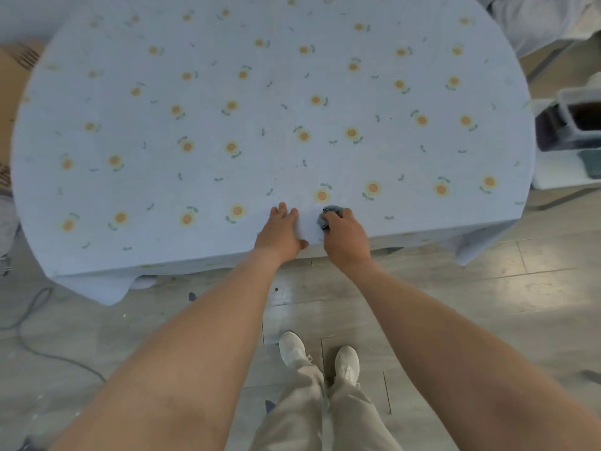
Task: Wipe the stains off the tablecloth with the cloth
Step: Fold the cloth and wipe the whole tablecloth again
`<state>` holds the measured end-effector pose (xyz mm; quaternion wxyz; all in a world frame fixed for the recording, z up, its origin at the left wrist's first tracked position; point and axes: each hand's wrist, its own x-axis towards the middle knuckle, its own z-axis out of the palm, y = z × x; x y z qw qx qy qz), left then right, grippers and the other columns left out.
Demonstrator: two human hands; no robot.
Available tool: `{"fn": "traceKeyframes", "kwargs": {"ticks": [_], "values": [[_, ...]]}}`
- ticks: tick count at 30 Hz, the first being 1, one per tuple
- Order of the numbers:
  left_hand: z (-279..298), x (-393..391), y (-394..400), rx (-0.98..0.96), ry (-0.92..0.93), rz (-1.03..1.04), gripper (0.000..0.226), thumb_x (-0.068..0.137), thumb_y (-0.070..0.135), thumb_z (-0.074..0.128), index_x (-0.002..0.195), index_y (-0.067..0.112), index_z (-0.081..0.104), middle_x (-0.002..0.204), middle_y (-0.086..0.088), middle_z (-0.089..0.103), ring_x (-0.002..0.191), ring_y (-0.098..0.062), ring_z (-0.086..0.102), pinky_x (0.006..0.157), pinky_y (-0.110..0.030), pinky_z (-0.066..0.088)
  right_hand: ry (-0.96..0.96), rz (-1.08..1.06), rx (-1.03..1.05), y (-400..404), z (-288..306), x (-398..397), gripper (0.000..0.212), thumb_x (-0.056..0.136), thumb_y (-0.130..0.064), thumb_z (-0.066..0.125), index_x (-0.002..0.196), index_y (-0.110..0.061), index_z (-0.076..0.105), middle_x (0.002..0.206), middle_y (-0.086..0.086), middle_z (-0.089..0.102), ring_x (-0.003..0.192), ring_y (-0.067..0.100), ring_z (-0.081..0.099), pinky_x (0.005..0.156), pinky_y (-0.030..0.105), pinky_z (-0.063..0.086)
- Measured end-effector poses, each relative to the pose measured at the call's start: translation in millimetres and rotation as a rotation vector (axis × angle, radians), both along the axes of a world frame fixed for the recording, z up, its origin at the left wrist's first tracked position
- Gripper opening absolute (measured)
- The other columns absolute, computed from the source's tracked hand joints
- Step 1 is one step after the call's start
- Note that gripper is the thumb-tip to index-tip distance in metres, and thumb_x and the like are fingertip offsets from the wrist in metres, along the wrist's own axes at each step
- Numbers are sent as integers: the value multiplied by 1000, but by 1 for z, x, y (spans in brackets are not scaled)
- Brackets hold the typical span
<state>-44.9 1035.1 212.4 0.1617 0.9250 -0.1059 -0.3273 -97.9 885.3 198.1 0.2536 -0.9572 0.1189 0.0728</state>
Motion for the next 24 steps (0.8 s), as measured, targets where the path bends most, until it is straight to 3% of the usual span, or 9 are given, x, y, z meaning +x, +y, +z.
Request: {"fn": "traceKeyframes", "kwargs": {"ticks": [3, 5, 6, 10, 13, 17, 20, 22, 24], "values": [[22, 18, 11, -168, -10, 123, 47, 93, 36, 66, 132, 13, 55, 137, -13, 50, 130, -30, 47, 100, -37, 39, -21, -97, 25, 1, 17, 23, 31, 97, -18, 49, 126, -12, 57, 129, 13, 53, 104, 32, 59, 85, 37, 48], [41, 32, 15, -386, 1, 322, 13, 93, 33, 65, 95, 20, 64, 100, -11, 60, 95, -25, 59, 89, -34, 44, -67, -141, 83, 13, 37, 45, 31, 98, -25, 49, 125, -12, 56, 122, 12, 56, 100, 29, 59, 82, 35, 47], [53, 40, 16, -503, 22, 397, 15, 93, 32, 64, 86, 18, 64, 92, -6, 63, 86, -26, 61, 88, -34, 48, -86, -110, 93, 20, 47, 58, 30, 98, -25, 49, 124, -13, 57, 119, 11, 58, 98, 28, 59, 80, 33, 46], [89, 71, 25, -584, 9, 465, 22, 95, 28, 61, 106, 11, 71, 100, -6, 72, 95, -25, 66, 90, -42, 52, -129, 31, 63, 45, 86, 100, 26, 92, -12, 51, 117, -14, 59, 109, 9, 60, 90, 25, 60, 73, 28, 43], [109, 93, 31, -737, 76, 601, 27, 92, 30, 64, 99, 5, 72, 97, -15, 73, 92, -29, 69, 93, -49, 55, -173, 30, 109, 54, 114, 123, 27, 88, -9, 50, 113, -16, 57, 98, 5, 64, 87, 22, 60, 73, 31, 48], [133, 131, 33, -982, 190, 875, 43, 88, 38, 73, 99, -3, 68, 98, -16, 75, 90, -27, 74, 83, -40, 61, -218, 118, 308, 59, 148, 151, 59, 81, -7, 54, 135, -22, 37, 98, 0, 65, 75, 14, 61, 64, 31, 48], [143, 164, 34, -1118, 205, 997, 14, 99, 17, 61, 103, 4, 66, 108, -17, 72, 95, -27, 71, 78, -36, 61, -251, 5, 427, 58, 161, 181, 47, 82, -18, 57, 126, -25, 42, 112, -2, 63, 75, 16, 64, 68, 37, 53], [150, 185, 32, -1176, 236, 1016, 15, 102, 12, 52, 108, 8, 65, 108, -12, 71, 98, -25, 69, 80, -35, 60, -278, -136, 486, 54, 163, 204, 28, 89, -35, 58, 114, -22, 54, 105, -4, 65, 77, 14, 64, 70, 36, 56], [158, 205, 30, -1267, 296, 1025, 21, 104, 12, 47, 117, 7, 63, 111, -13, 71, 101, -26, 68, 84, -36, 58, -250, -268, 636, 45, 165, 229, 40, 88, -51, 59, 113, -20, 57, 106, -2, 66, 83, 13, 65, 73, 32, 56]]}}
